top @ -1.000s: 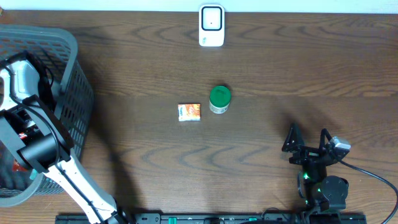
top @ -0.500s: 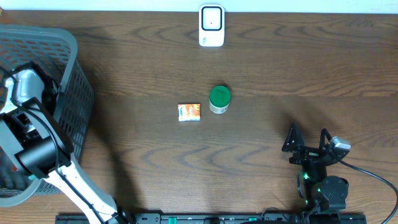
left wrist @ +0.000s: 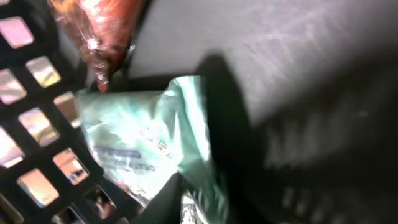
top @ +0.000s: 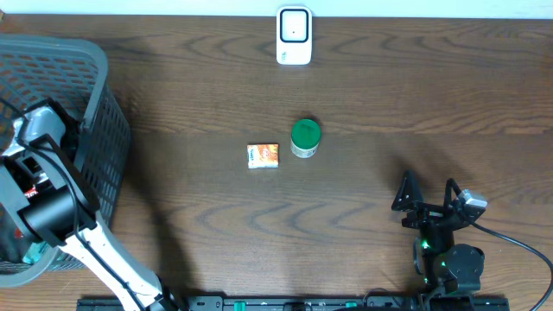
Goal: Scan the item barcode
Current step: 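Reach the left gripper into the basket and grasp the mint-green wipes pack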
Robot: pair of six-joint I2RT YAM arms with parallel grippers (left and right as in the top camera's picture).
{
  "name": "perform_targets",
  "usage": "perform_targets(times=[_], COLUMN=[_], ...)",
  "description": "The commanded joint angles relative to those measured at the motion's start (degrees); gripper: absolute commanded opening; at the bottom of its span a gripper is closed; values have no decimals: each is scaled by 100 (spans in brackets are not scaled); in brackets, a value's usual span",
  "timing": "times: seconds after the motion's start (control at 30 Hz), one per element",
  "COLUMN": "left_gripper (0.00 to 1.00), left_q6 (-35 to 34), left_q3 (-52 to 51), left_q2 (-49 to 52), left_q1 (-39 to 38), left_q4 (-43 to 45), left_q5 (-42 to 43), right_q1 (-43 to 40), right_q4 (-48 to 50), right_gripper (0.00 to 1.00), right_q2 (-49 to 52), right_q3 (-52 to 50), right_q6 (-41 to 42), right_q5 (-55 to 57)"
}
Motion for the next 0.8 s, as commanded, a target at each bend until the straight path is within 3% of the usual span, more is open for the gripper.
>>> perform_targets(times=[0.0,0.23,0.57,0.77], left_gripper=[8,7,7,7], left_q6=[-46,-44,-42,-39], left_q3=[-164,101,2328,3244], left_q2=[350,348,-46,-1054], left_q1=[90,87,7,-199], left_q4=[160,-114,-1696,-1818], left_q5=[459,457,492,1113], right_q1=[11,11,11,11], right_q4=[-20,-20,-20,-17], right_gripper=[99,99,99,99], right_q2=[-15,-15,-15,-15], right_q3=[-9,-9,-9,-9], right_q6=[7,7,7,7], right_q5=[48,48,48,50])
